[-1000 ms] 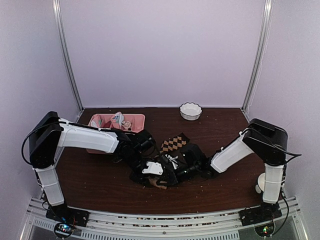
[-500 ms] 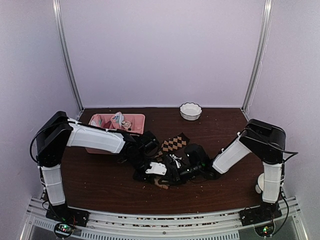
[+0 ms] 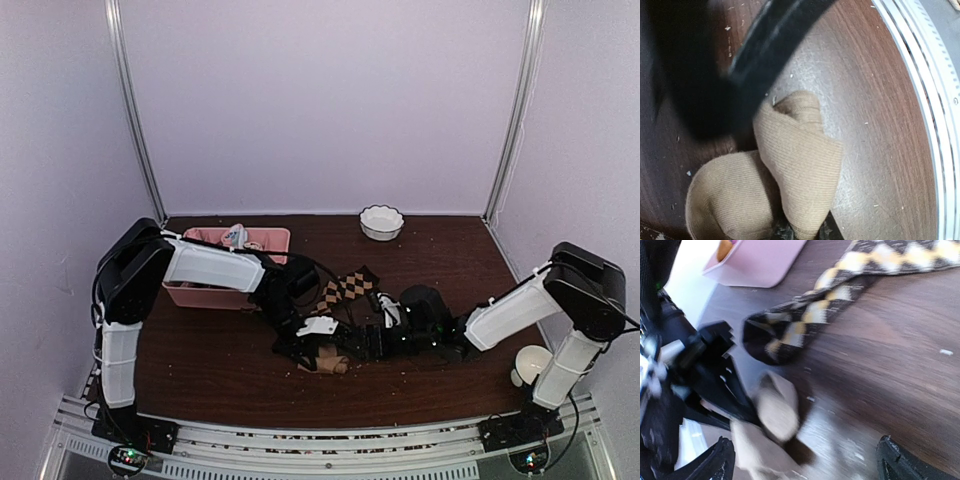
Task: Roll the socks
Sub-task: Roll the sock at the center of the board.
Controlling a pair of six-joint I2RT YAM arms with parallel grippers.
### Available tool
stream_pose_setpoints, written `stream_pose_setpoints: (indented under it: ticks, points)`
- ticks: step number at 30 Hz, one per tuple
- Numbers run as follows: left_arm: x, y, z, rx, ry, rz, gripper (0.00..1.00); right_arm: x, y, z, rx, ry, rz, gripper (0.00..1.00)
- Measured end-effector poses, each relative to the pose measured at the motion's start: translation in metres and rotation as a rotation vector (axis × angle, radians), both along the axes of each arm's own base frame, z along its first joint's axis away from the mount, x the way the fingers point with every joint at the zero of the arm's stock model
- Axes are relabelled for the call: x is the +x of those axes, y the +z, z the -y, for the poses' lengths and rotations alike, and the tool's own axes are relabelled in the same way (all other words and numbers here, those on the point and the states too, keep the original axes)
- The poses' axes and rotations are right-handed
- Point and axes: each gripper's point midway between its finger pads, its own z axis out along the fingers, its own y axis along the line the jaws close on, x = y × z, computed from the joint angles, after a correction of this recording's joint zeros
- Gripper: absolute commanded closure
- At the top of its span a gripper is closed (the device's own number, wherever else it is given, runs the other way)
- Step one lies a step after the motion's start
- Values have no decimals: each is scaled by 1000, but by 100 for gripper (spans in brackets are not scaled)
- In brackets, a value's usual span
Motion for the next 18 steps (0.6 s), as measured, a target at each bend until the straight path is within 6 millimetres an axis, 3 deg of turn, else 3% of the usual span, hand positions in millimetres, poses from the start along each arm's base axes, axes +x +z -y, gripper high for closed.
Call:
stream_pose_setpoints:
  ticks: [4,7,11,14,18]
  points:
    - [2,0,-1,14,21,-8,97,0,-4,31,-108,-84,73,0]
    - [2,0,-1,19,25,-7,97,-1,-6,65,-173,-170,121,0]
    - [3,0,-1,21,25,-5,97,2,-7,108,-157,-324,114,0]
    - [2,0,-1,23,25,-8,96,9,-1,116,-95,-363,137,0]
    - [2,0,-1,29,25,-17,96,-10,3,102,-98,-248,246,2]
